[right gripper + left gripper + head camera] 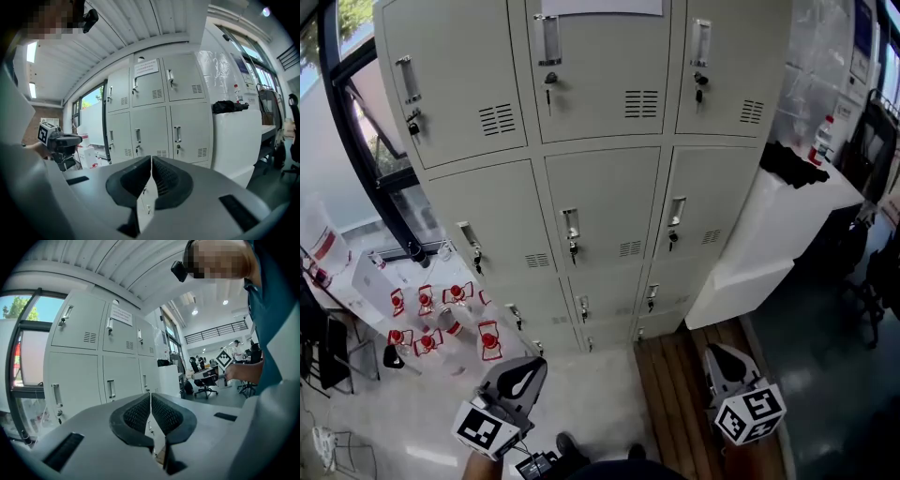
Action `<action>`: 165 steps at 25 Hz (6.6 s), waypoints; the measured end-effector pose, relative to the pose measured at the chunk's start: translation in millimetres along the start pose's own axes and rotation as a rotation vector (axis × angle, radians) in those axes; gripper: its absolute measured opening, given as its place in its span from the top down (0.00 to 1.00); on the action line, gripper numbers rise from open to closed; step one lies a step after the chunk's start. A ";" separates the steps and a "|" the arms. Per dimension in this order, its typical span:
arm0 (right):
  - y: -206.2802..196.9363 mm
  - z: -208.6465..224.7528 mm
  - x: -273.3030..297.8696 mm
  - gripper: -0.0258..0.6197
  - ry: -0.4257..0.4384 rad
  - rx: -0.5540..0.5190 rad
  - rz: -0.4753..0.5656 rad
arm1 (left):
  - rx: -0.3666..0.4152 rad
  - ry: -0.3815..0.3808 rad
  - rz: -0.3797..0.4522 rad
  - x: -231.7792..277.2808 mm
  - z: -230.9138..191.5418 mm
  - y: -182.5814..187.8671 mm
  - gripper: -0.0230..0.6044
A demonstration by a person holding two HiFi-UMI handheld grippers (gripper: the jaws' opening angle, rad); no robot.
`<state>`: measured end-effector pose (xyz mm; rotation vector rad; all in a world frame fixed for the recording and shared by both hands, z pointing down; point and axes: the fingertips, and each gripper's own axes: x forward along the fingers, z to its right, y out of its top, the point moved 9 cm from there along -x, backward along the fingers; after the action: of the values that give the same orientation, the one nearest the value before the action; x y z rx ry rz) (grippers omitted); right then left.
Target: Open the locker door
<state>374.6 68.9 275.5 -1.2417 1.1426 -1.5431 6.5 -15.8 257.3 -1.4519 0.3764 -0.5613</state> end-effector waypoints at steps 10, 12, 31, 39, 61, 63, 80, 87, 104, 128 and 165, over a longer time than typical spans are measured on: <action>14.0 -62.0 27.5 0.90 -0.092 0.011 0.027 | 0.013 -0.107 0.012 -8.9 -79.6 -4.9 0.92; 14.1 -74.8 32.4 0.90 -0.105 0.010 0.029 | 0.014 -0.118 0.017 -13.7 -93.0 -7.4 0.92; 20.8 -172.8 70.7 0.90 -0.114 -0.048 0.012 | -0.012 -0.118 0.048 -74.8 -178.2 -34.4 0.92; 20.7 -174.0 116.5 0.90 -0.019 -0.065 -0.014 | -0.028 -0.049 0.053 -88.5 -188.7 -46.6 0.92; 6.7 -149.1 252.3 0.90 0.224 -0.119 -0.130 | -0.111 0.147 -0.015 -70.3 -211.9 -81.5 0.92; -0.5 -144.5 264.9 0.90 0.232 -0.117 -0.141 | -0.117 0.149 -0.027 -63.1 -215.7 -88.3 0.92; -92.2 -121.0 390.0 0.90 0.303 -0.128 -0.245 | -0.190 0.198 -0.143 -16.3 -245.6 -167.7 0.92; -139.9 -109.8 441.9 0.90 0.328 -0.127 -0.277 | -0.224 0.217 -0.190 -2.8 -245.9 -204.6 0.92; -261.9 -90.9 552.5 0.90 0.332 -0.145 -0.431 | -0.315 0.245 -0.275 17.3 -252.1 -291.7 0.92; -355.8 -95.0 616.8 0.76 0.185 -0.165 -0.528 | -0.373 0.284 -0.290 1.8 -272.4 -356.5 0.92; -372.4 -93.8 460.0 0.61 -0.111 0.067 -0.606 | -0.329 0.286 -0.254 -39.8 -241.4 -305.3 0.92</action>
<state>182.9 -267.8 732.6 -1.7027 0.6603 -1.8936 -201.7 -199.4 533.1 -1.7535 0.5316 -0.9523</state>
